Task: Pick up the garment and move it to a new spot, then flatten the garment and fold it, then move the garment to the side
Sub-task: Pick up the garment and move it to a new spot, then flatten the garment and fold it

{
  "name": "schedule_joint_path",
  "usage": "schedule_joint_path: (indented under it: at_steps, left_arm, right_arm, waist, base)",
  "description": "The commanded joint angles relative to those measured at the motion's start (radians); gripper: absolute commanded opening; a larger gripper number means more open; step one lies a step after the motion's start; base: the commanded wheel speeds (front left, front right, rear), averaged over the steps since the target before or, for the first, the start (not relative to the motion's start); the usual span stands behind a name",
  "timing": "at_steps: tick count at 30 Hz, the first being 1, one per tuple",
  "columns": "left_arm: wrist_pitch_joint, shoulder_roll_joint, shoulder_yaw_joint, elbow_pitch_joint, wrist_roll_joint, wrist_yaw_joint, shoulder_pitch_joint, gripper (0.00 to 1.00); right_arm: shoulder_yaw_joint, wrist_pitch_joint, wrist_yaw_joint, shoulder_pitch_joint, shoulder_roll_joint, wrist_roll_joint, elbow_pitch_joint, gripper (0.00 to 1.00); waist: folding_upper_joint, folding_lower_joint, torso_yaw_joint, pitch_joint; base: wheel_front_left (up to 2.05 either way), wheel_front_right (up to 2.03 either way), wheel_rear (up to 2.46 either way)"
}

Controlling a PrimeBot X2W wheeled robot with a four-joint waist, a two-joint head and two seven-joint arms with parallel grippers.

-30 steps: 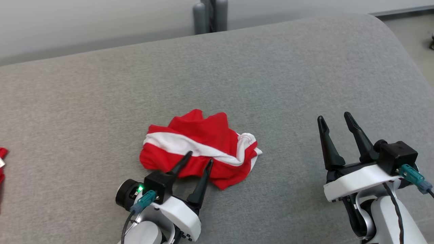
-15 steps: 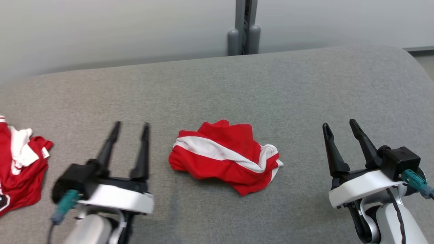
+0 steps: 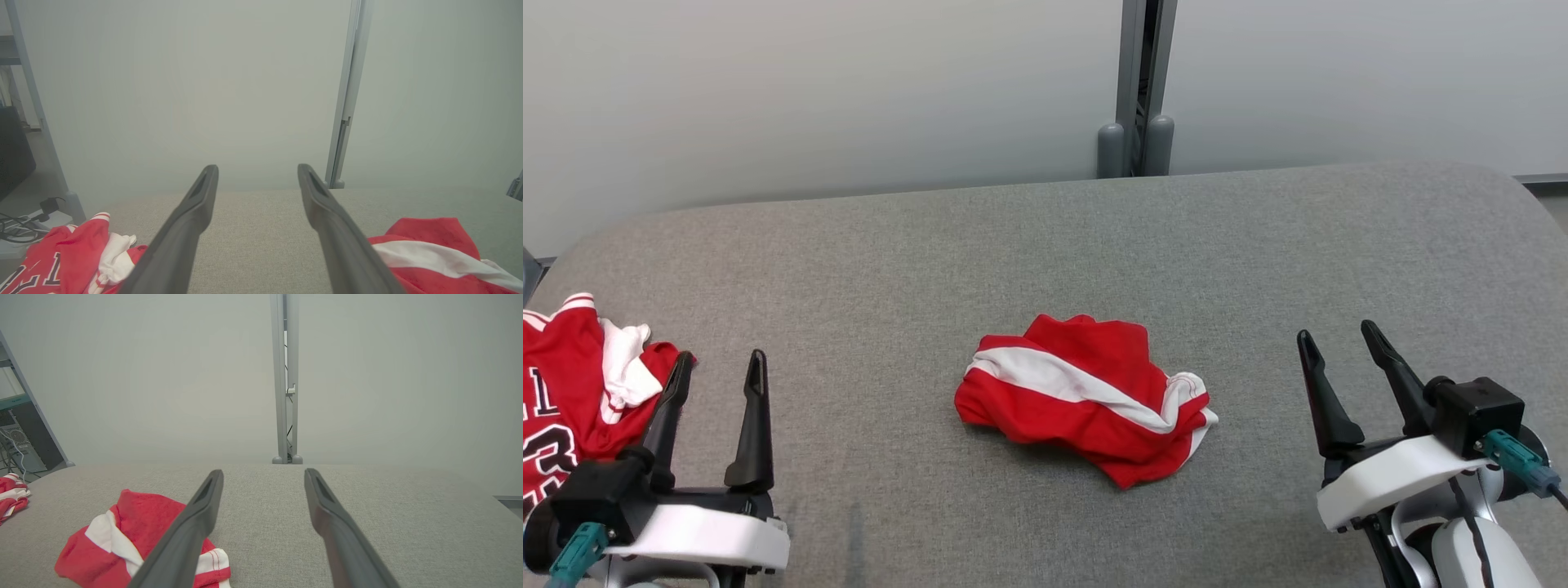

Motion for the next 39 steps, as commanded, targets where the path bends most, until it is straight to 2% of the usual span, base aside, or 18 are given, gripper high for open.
schedule_joint_path:
  at_steps: [1, 19, 34, 39]
  left_arm:
    - [0.005, 0.015, 0.005, -0.005, -0.001, 0.005, 0.026, 1.00]
    - [0.065, 0.047, -0.001, -0.070, -0.009, 0.043, 0.111, 1.00]
    - [0.077, 0.048, -0.008, -0.071, -0.020, 0.044, 0.097, 1.00]
    - [0.097, 0.053, -0.028, -0.069, -0.017, 0.019, 0.039, 1.00]
  right_arm:
    - [-0.005, 0.008, 0.000, 0.018, -0.010, -0.002, -0.004, 1.00]
    - [-0.030, 0.045, 0.000, 0.083, -0.016, -0.013, -0.034, 1.00]
    - [-0.031, 0.044, 0.000, 0.075, -0.009, -0.012, -0.038, 1.00]
    - [-0.028, 0.048, 0.000, 0.065, -0.008, -0.008, -0.042, 1.00]
  waist:
    - [0.0000, 0.0000, 0.002, -0.014]
    - [0.0000, 0.0000, 0.002, -0.051]
    - [0.0000, 0.0000, 0.011, -0.046]
    - [0.0000, 0.0000, 0.011, -0.034]
  base:
    - [0.00, 0.00, 0.00]
    - [0.00, 0.00, 0.00]
    - [0.00, 0.00, 0.00]
    - [0.00, 0.00, 0.00]
